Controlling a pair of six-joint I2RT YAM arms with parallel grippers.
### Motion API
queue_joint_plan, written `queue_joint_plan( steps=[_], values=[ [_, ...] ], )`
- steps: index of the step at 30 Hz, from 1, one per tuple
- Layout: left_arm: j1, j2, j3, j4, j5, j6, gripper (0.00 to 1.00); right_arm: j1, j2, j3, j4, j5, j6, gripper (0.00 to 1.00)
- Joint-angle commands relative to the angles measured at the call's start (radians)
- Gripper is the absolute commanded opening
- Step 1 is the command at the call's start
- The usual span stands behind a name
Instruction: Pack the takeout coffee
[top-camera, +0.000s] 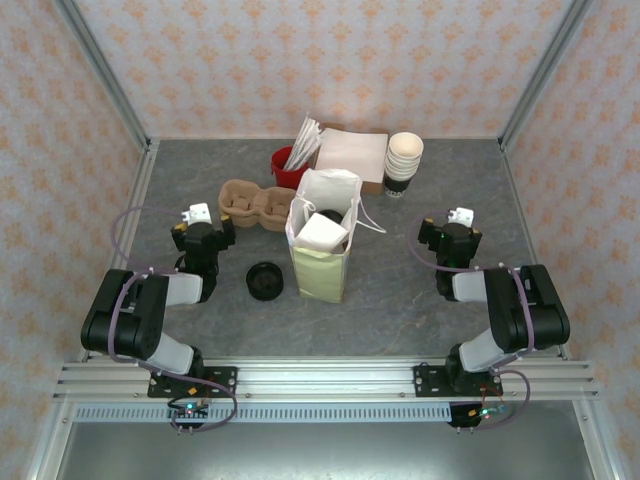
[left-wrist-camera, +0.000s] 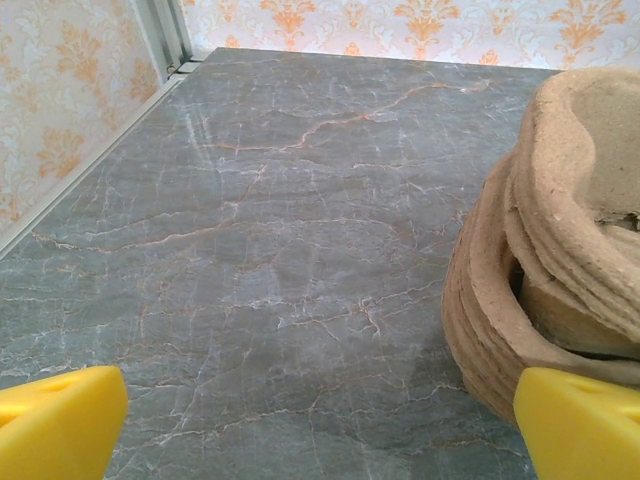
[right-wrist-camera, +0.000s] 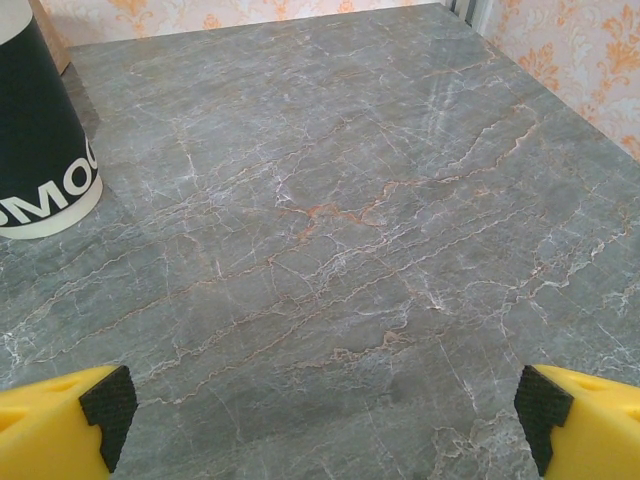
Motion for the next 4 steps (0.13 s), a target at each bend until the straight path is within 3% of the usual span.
queue_joint_plan(
  steps=[1, 4],
  values=[
    [-0.002, 0.001, 0.011, -0.005, -0.029, 0.023, 1.0, -0.007, 0.006, 0.023, 0.018, -0.012, 0.008, 0.99],
    [-0.001, 0.001, 0.011, -0.004, -0.029, 0.023, 1.0, -0.007, 0.006, 0.023, 0.016, -0.012, 0.008, 0.99]
  ],
)
